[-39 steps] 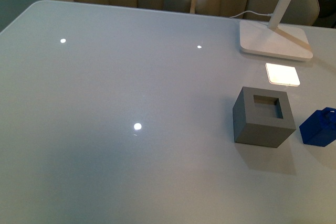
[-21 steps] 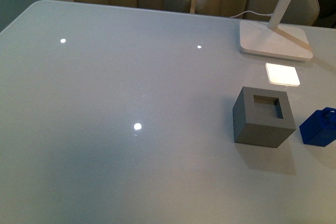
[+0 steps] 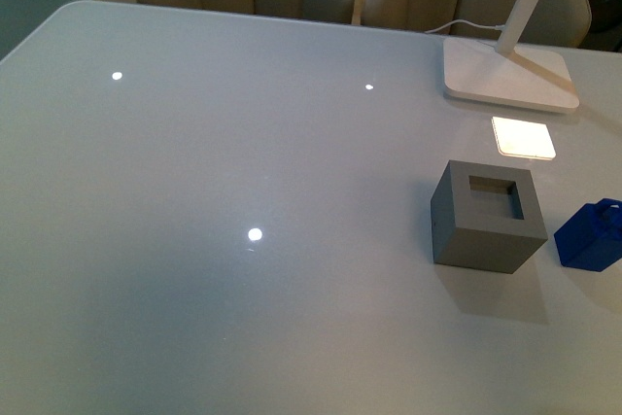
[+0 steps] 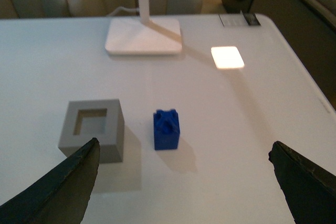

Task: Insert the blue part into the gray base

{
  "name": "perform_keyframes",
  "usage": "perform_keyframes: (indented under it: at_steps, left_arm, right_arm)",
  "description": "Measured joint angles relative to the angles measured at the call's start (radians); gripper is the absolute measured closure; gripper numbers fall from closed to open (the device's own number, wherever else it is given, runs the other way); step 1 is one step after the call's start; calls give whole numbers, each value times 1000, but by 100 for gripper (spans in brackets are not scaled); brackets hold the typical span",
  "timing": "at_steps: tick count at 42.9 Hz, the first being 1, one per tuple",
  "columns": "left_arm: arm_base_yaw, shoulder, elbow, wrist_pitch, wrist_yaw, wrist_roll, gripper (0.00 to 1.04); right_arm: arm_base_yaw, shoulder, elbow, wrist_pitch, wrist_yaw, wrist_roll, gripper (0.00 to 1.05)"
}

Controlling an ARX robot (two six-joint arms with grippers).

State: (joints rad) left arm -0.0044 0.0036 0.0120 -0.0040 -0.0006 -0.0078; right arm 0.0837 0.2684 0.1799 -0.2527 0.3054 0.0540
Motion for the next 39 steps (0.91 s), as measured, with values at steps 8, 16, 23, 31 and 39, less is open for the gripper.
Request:
perform_keyframes:
  at_steps: [8, 16, 23, 31, 39]
  left_arm:
    - [0, 0, 0, 0, 0, 0, 7]
    - [0, 0, 0, 0, 0, 0, 7]
    - [0, 0, 0, 0, 0, 0, 7]
    - [0, 0, 0, 0, 0, 0, 7]
    - [0, 0, 0, 0, 0, 0, 7]
  right_arm:
    - [-199, 389, 247, 60, -273, -21, 9]
    - [-319, 955, 525, 27, -444, -100, 9]
    - [-298, 1322, 687, 38, -402, -102, 9]
    - [-242, 1518, 732, 61, -383, -66, 9]
    - [-235, 1649, 786, 64, -356, -50, 9]
